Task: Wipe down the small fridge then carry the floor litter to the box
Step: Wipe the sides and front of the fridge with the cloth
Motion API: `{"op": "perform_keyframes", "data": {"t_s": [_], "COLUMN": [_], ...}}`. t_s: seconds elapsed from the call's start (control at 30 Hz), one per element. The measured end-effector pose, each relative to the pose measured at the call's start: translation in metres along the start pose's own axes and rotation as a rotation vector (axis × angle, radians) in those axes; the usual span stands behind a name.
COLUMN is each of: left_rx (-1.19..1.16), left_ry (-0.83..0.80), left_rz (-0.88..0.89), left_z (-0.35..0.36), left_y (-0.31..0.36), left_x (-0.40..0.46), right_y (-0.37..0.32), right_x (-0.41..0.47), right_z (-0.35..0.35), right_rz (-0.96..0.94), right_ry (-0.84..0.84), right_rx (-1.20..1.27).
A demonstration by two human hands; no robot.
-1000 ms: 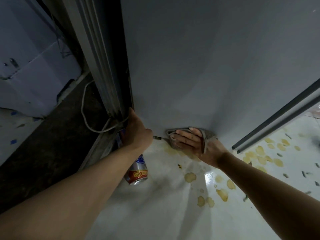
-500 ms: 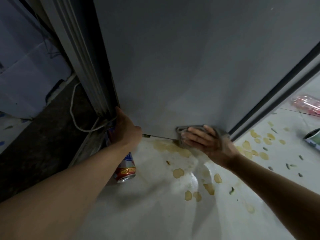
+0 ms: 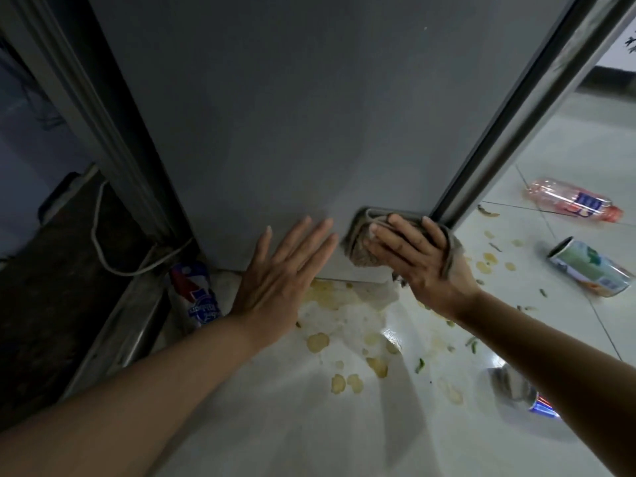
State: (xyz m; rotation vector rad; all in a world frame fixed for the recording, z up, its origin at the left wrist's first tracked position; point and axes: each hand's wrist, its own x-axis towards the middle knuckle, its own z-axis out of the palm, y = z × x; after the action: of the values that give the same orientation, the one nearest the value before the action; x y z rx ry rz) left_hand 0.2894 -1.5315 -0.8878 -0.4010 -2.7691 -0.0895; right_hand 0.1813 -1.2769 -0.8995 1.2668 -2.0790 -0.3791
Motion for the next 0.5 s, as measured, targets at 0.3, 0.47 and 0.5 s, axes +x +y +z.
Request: {"op": "perform_keyframes", "data": {"t_s": [0.3, 0.47, 0.5], "left_rx": [0.242, 0.288, 0.3], "left_ry": [-0.147, -0.193, -0.192], "left_rz": [0.054, 0.031, 0.032], "left_z": [0.015, 0.014, 0.015], "left_y": [-0.016, -0.018, -0.019], "left_x": [0.006, 0.005, 0.005], "right_y": [-0.051, -0.003, 0.004], "right_x": [-0.006, -0.029, -0.038], "right_z": [0.023, 0.008, 0.011], "right_rz": [-0.012, -0.165, -0.152], "right_ry": [-0.263, -0.391, -0.35], "right_rx": [0.398, 0.112, 0.089]}}
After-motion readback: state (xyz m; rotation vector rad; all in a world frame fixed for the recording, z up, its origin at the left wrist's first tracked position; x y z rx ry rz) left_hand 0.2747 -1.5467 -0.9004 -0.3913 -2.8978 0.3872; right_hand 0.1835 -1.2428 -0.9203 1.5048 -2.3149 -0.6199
